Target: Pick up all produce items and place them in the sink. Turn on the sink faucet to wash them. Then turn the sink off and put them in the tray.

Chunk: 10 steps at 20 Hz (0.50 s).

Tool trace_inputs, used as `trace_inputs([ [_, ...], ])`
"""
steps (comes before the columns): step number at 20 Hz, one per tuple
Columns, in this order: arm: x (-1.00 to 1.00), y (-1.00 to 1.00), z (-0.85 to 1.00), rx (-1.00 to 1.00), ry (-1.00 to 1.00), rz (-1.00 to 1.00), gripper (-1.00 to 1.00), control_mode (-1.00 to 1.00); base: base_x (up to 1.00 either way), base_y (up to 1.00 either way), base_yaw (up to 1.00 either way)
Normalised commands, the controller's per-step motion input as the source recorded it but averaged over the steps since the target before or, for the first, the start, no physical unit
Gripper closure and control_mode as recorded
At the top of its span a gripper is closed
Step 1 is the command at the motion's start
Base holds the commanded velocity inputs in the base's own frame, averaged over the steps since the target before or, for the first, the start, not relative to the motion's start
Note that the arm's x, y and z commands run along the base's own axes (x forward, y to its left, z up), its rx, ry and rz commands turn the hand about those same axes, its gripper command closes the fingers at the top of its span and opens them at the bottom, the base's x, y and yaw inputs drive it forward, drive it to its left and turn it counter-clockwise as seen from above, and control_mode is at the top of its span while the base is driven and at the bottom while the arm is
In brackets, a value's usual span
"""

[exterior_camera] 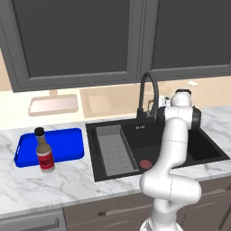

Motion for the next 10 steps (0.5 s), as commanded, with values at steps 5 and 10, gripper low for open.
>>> trace_inputs([
  [5,0.27,0.00,-0.08,0.00,0.02,0.00,-1.00,-1.00,0.00,0.00,0.00],
  [10,0.29,0.00,-0.10,0.00,0.05,0.00,-1.00,-1.00,0.00,0.00,0.00],
])
